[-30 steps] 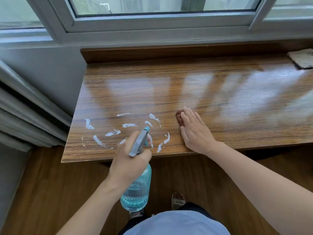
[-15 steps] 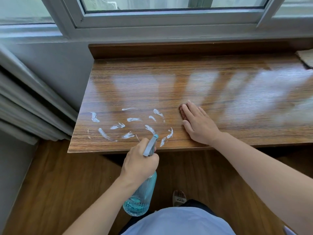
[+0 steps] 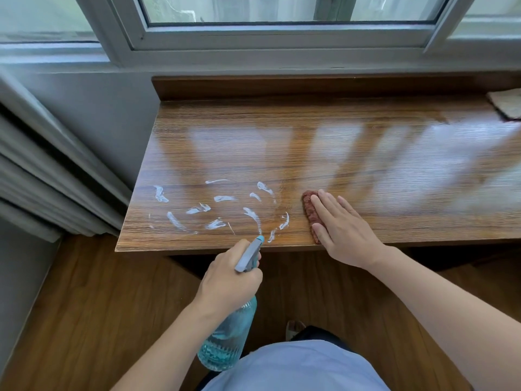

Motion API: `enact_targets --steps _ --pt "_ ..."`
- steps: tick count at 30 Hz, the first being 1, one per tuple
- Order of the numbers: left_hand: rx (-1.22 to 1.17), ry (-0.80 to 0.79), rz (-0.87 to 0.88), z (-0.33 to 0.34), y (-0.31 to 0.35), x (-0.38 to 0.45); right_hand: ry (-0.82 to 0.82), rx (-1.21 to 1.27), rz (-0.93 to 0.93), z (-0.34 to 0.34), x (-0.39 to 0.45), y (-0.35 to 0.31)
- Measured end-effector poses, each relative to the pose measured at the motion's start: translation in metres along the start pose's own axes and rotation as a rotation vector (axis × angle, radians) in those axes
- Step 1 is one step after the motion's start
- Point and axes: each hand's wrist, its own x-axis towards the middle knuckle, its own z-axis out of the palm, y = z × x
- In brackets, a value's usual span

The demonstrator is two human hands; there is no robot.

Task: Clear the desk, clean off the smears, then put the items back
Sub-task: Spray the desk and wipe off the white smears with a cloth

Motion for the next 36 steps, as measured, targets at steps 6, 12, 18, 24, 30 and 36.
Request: enact_targets --steps 6,12,18,24,30,36 --pt "-0.052 0.104 0.039 -0.027 0.006 0.004 -0.043 0.106 0.087 0.001 0.061 -0.017" --pt "-0.086 0.142 0.077 -0.049 0.016 0.008 -0.044 0.149 0.062 -0.004 0.072 -0.031" --pt "-0.14 0.123 0.081 -0.059 0.026 0.015 -0.092 0.08 -0.184 0.001 0.017 -0.049" --pt "-0.11 0.141 0.081 -0.067 0.028 0.026 -0.013 0.045 0.039 -0.009 0.095 -0.021" --pt "-0.105 0.171 0.074 -0.076 0.025 0.033 0.064 0.309 -0.047 -0.015 0.105 -0.028" --pt "-0.122 0.178 0.082 -0.076 0.018 0.032 -0.112 0.246 -0.251 -0.016 0.063 -0.034"
